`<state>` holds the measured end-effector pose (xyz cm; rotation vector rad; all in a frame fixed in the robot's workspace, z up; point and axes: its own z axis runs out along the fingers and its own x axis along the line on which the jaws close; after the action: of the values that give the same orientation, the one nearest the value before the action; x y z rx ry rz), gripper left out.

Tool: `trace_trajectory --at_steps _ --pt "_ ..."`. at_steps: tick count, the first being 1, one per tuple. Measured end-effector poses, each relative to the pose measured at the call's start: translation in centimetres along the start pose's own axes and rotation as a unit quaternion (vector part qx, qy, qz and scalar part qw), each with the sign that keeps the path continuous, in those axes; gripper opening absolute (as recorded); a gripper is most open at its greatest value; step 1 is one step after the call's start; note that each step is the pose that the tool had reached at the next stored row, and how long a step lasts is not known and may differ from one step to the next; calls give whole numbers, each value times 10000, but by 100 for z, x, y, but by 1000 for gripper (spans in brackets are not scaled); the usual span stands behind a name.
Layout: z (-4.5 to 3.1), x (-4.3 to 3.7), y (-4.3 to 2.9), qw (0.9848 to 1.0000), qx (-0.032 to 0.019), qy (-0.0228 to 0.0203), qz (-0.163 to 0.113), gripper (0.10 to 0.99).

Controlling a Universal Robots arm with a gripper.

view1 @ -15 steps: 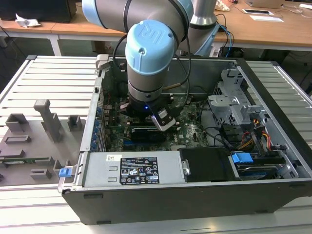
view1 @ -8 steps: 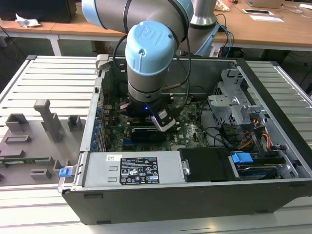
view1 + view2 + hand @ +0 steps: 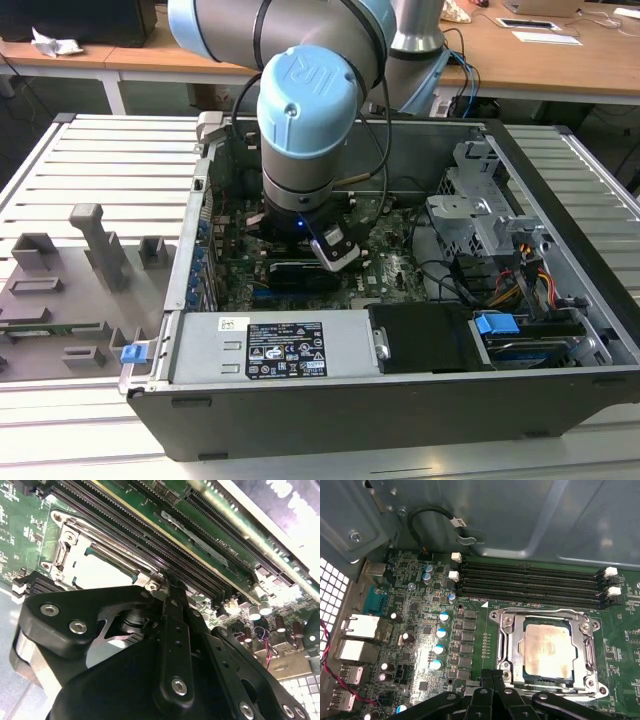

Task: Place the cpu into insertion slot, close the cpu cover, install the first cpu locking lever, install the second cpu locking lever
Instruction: 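Install the second cpu locking lever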

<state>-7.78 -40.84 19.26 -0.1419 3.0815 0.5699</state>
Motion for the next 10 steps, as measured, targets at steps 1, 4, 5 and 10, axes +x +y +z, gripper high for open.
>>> trace_trajectory --at_steps 1,4,5,10 --pt "-10 1 4 10000 0 0 0 106" --pt "-44 2 18 10000 0 0 1 106" --pt "-62 2 25 10000 0 0 1 106" --pt "-107 1 42 10000 1 0 1 106"
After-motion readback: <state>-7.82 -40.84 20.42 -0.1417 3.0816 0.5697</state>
